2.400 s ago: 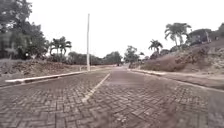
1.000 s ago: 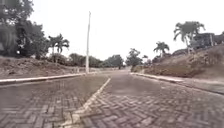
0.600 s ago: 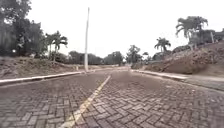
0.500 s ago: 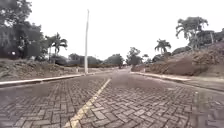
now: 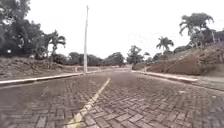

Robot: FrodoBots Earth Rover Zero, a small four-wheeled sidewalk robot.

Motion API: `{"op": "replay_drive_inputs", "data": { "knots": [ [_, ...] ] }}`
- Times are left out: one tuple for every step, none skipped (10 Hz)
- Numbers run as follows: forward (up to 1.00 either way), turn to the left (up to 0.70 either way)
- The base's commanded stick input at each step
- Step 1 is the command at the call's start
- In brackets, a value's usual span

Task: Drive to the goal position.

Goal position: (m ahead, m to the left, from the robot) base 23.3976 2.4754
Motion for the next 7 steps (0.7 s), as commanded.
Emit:
{"op": "replay_drive_inputs", "data": {
  "knots": [
    [1.0, 0.0],
    [1.0, 0.0],
    [1.0, 0.0],
    [1.0, 0.0],
    [1.0, 0.0],
    [1.0, 0.0],
    [1.0, 0.0]
  ]
}}
